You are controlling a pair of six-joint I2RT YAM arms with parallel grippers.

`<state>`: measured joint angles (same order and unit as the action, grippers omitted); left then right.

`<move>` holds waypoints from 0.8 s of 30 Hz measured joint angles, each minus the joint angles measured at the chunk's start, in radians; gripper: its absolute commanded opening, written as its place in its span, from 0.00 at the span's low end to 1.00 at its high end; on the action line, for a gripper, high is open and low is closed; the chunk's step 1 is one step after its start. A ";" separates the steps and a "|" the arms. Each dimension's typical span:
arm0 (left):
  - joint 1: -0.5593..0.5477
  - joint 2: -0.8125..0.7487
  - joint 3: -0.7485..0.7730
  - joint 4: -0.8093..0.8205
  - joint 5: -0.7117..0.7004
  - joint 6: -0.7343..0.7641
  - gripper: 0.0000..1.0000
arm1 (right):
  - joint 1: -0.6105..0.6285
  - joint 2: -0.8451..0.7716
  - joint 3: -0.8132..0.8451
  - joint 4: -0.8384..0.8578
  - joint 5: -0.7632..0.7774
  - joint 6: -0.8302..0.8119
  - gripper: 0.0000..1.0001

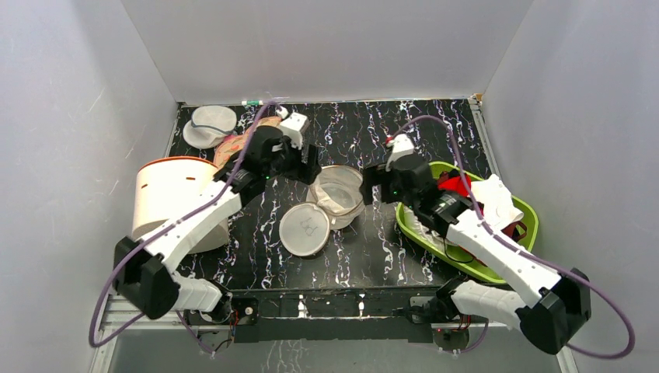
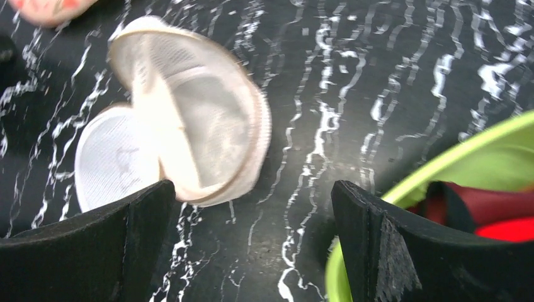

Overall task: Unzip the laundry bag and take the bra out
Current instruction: Place the bra in the bin, then close the laundry bag at the center of the board.

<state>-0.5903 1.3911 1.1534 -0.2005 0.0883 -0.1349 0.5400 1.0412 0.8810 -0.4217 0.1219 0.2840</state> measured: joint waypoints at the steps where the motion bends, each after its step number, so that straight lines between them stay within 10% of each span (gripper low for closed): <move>1: 0.004 -0.033 -0.013 0.008 -0.008 0.008 0.82 | 0.055 0.019 0.006 0.013 0.018 -0.011 0.96; 16: 0.151 -0.334 -0.174 0.158 -0.343 -0.058 0.86 | 0.668 0.094 -0.200 0.287 0.085 -0.720 0.98; 24: 0.160 -0.327 -0.177 0.164 -0.356 -0.085 0.87 | 0.760 0.145 -0.274 0.347 0.158 -1.118 0.91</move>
<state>-0.4301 1.0637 0.9768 -0.0368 -0.2676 -0.2203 1.2995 1.1866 0.6071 -0.0750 0.2794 -0.8341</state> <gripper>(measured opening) 0.867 0.952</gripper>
